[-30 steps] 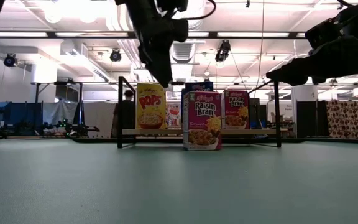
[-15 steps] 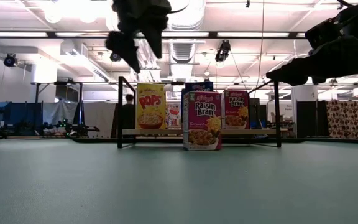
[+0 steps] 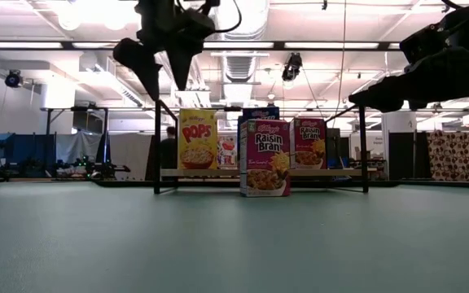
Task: Stack cereal on shelf
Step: Adjust the shelf
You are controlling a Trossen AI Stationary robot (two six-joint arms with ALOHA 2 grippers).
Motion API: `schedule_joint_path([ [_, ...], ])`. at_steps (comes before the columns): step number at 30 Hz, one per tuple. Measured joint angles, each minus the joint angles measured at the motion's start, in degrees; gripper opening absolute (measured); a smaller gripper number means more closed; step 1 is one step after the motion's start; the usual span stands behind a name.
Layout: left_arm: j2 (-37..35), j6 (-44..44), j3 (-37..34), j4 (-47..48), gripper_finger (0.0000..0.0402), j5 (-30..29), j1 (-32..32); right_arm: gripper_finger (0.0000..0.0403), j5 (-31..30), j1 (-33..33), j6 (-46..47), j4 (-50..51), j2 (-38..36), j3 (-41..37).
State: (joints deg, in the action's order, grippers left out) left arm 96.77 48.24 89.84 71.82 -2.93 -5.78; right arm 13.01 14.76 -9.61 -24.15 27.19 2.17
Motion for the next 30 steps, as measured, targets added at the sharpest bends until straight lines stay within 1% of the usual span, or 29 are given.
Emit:
schedule_joint_path([
  [5, 1.0, 6.1, -1.3, 2.2, 0.0242, -3.3, 0.0, 0.0361, 0.0, 0.0, 0.0, 0.0, 0.0, 0.0],
  [11, 1.2, 6.6, -3.5, 1.7, 0.0195, -4.6, 0.0, 0.0361, 0.0, 0.0, 0.0, 0.0, 0.0, 0.0],
  [13, 1.2, 7.1, -3.6, 1.5, 0.0178, -6.6, 0.0, 0.0361, 0.0, 0.0, 0.0, 0.0, 0.0, 0.0],
  [17, 1.2, 11.3, -3.6, 1.5, 0.0144, -12.8, 0.0, 0.0361, 0.0, 0.0, 0.0, 0.0, 0.0, 0.0],
  [19, 1.0, 11.6, -3.6, 1.5, 0.0131, -13.2, -0.1, 0.0361, 0.0, 0.0, 0.0, 0.0, 0.0, 0.0],
  [24, -0.8, 13.4, -2.7, 3.5, 0.0119, -13.2, -0.4, 0.0361, 0.0, 0.0, 0.0, 0.0, 0.0, 0.0],
  [30, -2.5, 14.3, -0.2, 5.1, 0.0122, -16.4, -1.2, 0.0361, 0.0, 0.0, 0.0, 0.0, 0.0, 0.0],
])
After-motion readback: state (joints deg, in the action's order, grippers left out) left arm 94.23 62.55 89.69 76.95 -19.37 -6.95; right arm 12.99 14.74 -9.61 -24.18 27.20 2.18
